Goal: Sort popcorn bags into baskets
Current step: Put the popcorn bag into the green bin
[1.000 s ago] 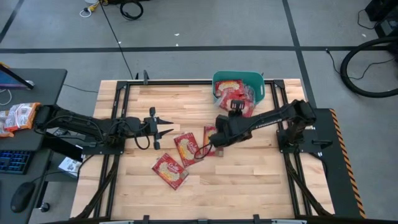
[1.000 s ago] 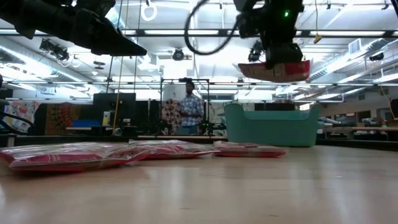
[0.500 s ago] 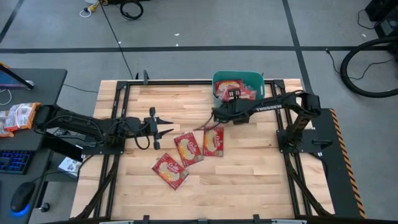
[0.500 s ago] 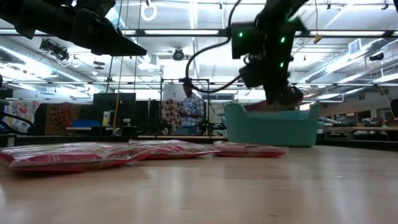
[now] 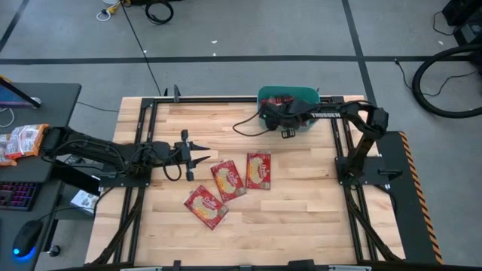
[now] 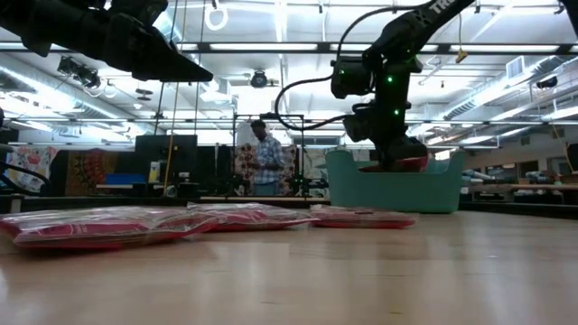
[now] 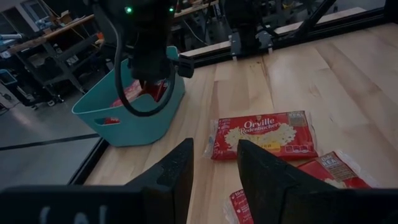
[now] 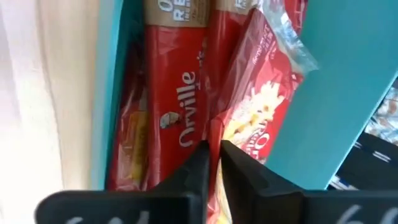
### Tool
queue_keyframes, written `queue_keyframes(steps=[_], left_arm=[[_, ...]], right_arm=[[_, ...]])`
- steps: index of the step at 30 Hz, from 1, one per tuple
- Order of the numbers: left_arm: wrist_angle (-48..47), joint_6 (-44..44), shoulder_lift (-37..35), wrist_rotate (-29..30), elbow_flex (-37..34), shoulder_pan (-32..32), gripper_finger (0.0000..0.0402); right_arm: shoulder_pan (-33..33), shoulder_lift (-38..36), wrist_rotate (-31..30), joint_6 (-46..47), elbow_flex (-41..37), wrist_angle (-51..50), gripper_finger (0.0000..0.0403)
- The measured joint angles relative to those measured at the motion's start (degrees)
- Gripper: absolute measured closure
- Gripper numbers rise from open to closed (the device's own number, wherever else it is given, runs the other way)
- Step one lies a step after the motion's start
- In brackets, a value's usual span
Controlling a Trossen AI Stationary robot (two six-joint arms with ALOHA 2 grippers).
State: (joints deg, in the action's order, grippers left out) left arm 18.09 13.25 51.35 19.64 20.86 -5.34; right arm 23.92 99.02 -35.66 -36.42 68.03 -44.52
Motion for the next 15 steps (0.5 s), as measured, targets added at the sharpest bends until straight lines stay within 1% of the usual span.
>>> queue_keyframes(steps=[3,7,10,15], left_arm=[[0.0,-0.02,0.0,0.0,0.0,0.0,0.0272],[0.0,-0.01,0.0,0.0,0.0,0.0,0.0272],[0.0,0.0,0.0,0.0,0.0,0.02,0.0272],[0.02,-0.02,0.0,0.0,0.0,0.02,0.0272]], right_arm=[[0.33,0.0,-1.39,-0.44,0.02,-0.03,0.0331],[-0.19,0.0,-6.82,-0.28,0.03,-0.14,0.0291],[-1.82,0.0,-10.5,0.03,0.06,-0.12,0.026],[-5.55,0.0,-16.84,3.24,0.09,-0.9,0.0213]])
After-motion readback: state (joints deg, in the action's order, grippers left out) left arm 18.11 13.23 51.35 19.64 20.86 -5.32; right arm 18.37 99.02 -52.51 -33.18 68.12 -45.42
